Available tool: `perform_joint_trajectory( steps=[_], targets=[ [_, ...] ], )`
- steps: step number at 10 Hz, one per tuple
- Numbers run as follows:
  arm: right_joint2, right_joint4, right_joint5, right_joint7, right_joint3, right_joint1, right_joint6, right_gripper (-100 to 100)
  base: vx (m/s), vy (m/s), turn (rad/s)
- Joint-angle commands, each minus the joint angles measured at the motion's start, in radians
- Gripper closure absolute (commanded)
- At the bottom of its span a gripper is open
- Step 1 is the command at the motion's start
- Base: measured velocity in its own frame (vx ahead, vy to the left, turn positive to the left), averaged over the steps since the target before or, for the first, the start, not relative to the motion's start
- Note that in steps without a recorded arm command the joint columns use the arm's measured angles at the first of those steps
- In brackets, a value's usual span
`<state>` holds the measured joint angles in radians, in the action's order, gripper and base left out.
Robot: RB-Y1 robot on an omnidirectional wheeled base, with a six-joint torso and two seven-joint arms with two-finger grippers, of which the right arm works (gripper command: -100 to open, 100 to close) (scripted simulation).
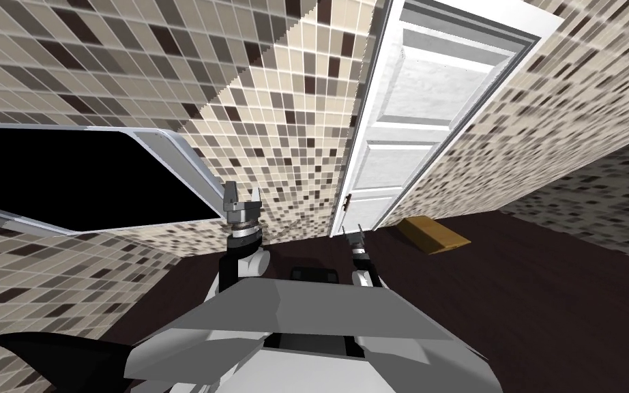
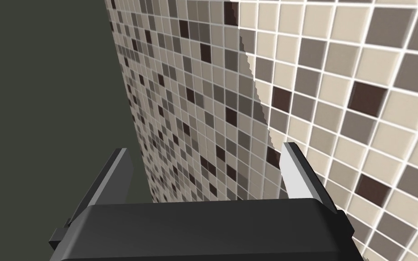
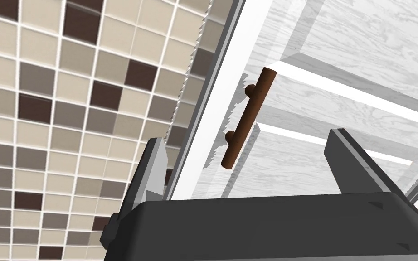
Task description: Pull the door open
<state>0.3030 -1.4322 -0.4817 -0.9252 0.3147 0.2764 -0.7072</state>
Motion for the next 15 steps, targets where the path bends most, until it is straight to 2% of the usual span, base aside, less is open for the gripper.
perform_joint_trajectory(
  steps=[1, 15],
  targets=[
    [0.01, 0.038, -0.023, -0.035, 0.015, -0.014, -0.016, -100, 0.068, -0.083, 0.127],
    [0.096, 0.287, -0.194, -0.286, 0.127, -0.093, -0.122, -100, 0.064, -0.074, 0.104]
  ],
)
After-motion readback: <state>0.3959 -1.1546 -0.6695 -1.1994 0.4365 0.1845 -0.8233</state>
